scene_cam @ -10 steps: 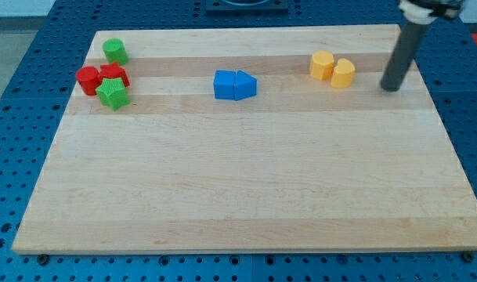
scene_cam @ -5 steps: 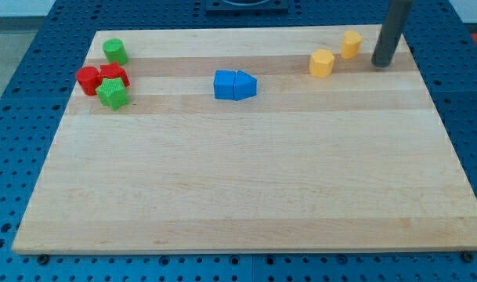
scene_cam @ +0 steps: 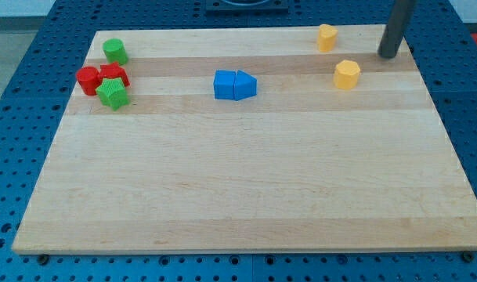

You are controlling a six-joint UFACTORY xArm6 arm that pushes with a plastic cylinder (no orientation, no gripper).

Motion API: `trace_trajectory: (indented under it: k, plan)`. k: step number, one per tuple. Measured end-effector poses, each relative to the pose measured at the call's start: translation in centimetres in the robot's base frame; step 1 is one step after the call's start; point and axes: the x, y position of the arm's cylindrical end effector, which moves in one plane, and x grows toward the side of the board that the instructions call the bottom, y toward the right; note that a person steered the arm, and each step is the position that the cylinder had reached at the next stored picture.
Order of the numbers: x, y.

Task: Move the yellow heart to the top left of the blue triangle

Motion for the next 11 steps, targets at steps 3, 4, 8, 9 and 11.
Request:
trace_trajectory:
  k: [3, 4, 8, 9, 11]
  plan:
    - [-3.3, -20.4]
    - [-4.7, -12.9]
    - [-0.2, -26.4]
    - [-0.2, -28.2]
    - [-0.2, -27.8]
